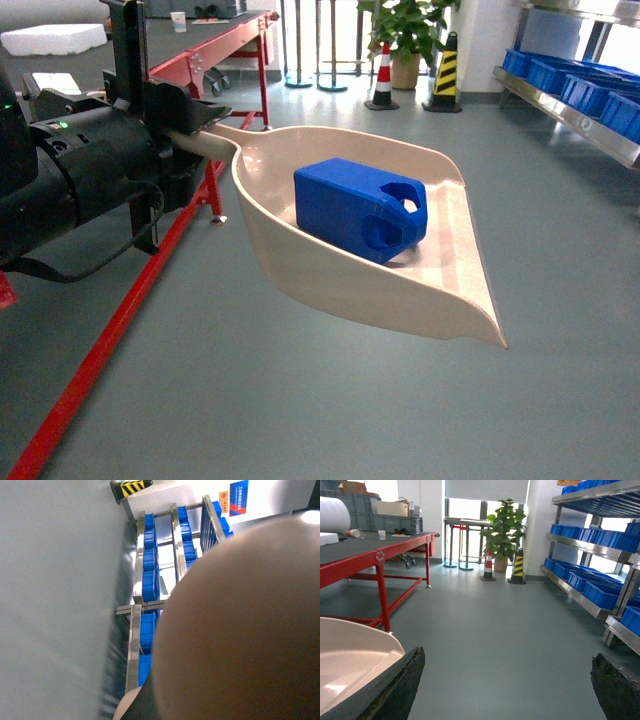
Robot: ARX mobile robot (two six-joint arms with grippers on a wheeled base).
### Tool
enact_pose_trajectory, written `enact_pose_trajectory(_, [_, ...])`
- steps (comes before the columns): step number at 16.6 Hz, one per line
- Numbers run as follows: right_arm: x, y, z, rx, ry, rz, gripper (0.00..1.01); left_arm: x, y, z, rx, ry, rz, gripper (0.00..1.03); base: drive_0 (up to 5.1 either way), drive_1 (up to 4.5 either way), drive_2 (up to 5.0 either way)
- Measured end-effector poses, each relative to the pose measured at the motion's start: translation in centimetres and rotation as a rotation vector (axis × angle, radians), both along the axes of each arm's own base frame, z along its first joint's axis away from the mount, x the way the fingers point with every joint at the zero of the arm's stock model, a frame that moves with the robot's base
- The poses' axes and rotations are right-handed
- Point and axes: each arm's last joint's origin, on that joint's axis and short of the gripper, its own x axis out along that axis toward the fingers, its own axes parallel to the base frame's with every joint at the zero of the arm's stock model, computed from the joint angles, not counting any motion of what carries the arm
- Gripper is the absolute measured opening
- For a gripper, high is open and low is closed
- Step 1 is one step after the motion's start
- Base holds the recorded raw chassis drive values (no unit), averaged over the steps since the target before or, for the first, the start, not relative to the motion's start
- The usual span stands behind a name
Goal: Place part in tray to right shelf
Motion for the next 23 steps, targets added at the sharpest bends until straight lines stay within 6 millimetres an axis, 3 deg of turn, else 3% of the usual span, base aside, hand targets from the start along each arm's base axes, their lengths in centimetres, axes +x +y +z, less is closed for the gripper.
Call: enact_pose_trajectory(23, [0.00,0.00,-0.02,0.002,0.002,0.001,0.98,-0.01,0.01,-0.08,0.002,0.007,0.001,0.13,0.0,4.33,-4.3])
